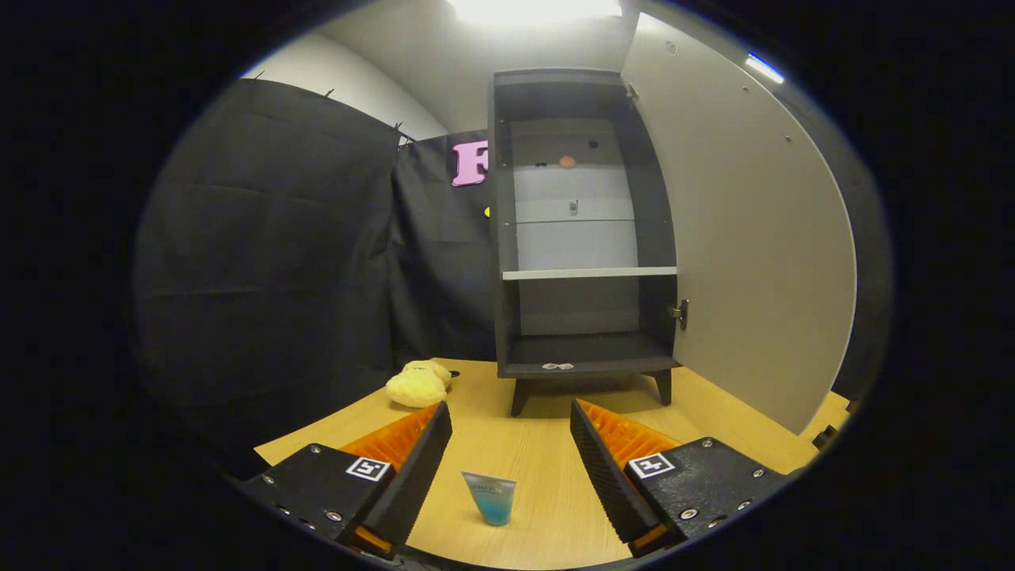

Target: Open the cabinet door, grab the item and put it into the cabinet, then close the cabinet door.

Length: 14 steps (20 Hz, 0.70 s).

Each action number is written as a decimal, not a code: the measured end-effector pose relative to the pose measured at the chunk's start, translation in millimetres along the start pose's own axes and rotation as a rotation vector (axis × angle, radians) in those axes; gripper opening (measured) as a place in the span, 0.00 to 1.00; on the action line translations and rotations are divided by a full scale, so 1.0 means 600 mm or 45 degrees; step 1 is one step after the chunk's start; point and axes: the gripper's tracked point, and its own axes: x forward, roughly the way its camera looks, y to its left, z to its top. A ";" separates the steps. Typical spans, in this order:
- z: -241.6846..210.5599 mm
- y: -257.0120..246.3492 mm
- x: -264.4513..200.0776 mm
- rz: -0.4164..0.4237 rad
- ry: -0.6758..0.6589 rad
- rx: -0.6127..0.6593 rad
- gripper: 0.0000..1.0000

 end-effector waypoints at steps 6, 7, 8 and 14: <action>-0.093 0.024 0.023 0.012 0.124 -0.017 0.93; -0.110 0.027 0.027 0.011 0.149 -0.017 0.93; -0.125 0.027 0.031 0.007 0.173 -0.020 0.93; -0.204 0.015 0.048 -0.056 0.332 -0.008 0.85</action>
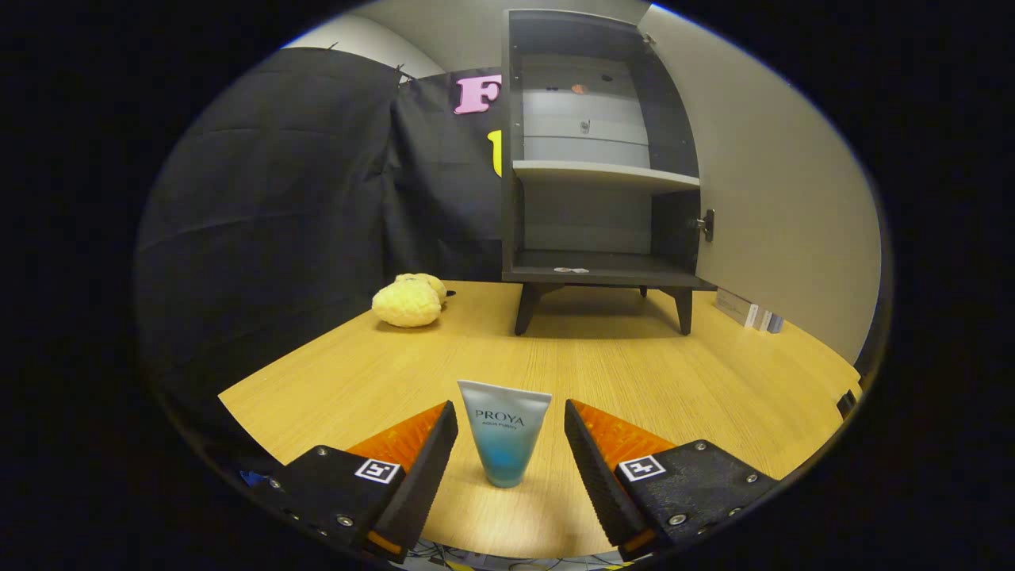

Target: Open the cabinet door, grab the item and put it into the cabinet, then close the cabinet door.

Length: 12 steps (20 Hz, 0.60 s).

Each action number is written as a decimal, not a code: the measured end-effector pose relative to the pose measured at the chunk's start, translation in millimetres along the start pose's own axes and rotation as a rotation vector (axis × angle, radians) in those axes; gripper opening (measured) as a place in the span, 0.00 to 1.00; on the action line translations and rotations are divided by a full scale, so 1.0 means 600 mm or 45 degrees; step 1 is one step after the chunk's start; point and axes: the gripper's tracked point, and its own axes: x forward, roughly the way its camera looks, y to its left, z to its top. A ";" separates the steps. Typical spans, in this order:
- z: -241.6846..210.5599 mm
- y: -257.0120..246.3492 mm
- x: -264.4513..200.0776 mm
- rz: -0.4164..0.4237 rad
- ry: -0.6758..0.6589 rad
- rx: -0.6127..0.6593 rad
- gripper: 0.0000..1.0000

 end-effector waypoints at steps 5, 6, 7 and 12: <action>-0.031 0.002 0.014 -0.011 0.081 0.015 0.76; -0.034 0.002 0.014 -0.010 0.086 0.023 0.76; -0.038 0.006 0.019 -0.002 0.089 0.028 0.75; -0.034 0.014 0.029 0.019 0.082 -0.011 0.51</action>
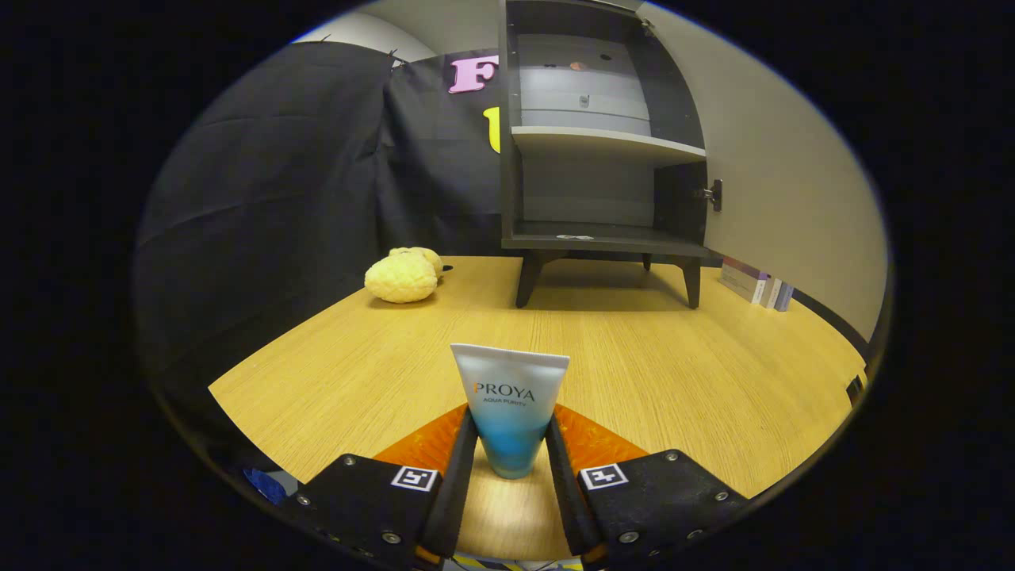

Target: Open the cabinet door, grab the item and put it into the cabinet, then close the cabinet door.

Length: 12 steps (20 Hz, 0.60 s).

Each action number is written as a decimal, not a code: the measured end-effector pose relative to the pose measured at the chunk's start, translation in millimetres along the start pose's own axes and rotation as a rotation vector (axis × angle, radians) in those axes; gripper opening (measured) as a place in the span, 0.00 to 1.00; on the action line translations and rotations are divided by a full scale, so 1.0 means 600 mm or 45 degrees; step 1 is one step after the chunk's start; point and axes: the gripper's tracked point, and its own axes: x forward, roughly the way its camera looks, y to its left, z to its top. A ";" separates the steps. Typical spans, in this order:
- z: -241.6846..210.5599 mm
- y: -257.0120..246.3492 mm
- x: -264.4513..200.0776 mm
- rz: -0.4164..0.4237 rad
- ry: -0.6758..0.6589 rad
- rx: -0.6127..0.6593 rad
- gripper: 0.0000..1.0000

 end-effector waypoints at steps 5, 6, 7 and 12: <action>0.028 -0.013 0.004 0.022 -0.006 -0.048 0.51; 0.041 -0.019 0.003 0.023 -0.011 -0.050 0.51; 0.055 -0.024 0.004 0.028 -0.020 -0.046 0.51; 0.147 -0.059 0.006 0.028 -0.065 -0.041 0.51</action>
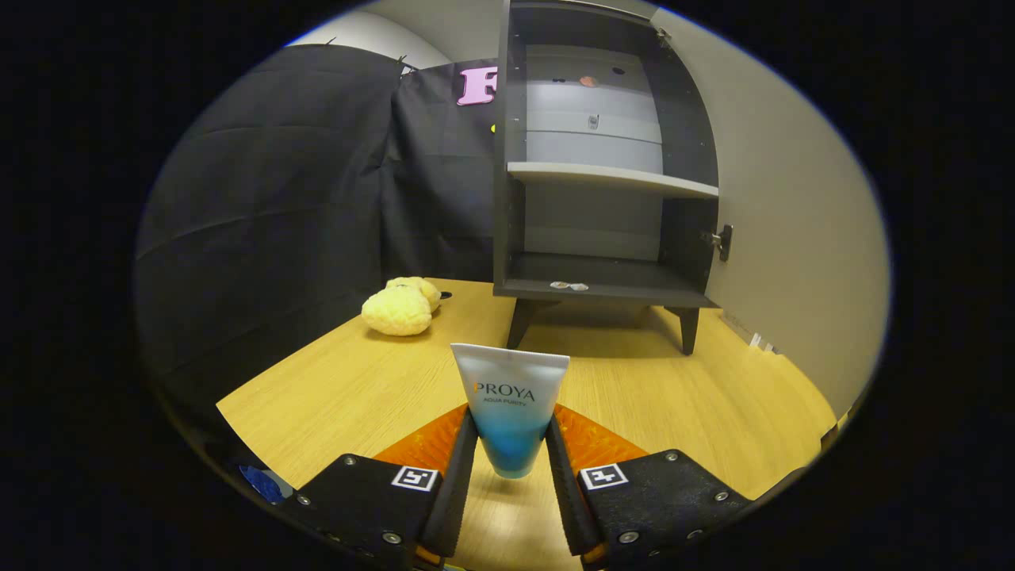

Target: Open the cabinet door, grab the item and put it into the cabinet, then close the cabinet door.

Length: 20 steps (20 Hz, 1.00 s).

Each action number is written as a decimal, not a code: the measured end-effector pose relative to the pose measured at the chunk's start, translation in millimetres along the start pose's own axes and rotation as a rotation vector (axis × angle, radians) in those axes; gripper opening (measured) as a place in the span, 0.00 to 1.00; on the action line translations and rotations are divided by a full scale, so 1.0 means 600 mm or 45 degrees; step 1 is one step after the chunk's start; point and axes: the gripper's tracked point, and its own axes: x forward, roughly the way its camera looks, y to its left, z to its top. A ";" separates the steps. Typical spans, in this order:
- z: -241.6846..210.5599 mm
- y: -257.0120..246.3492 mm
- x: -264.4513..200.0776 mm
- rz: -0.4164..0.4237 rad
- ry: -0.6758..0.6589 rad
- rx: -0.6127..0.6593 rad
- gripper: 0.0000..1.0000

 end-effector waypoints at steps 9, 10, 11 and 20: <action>0.189 -0.067 0.038 -0.011 -0.113 0.013 0.51; 0.207 -0.074 0.044 -0.011 -0.119 0.004 0.51; 0.225 -0.081 0.054 -0.013 -0.134 -0.009 0.51; 0.387 -0.127 0.109 0.034 -0.190 -0.073 0.51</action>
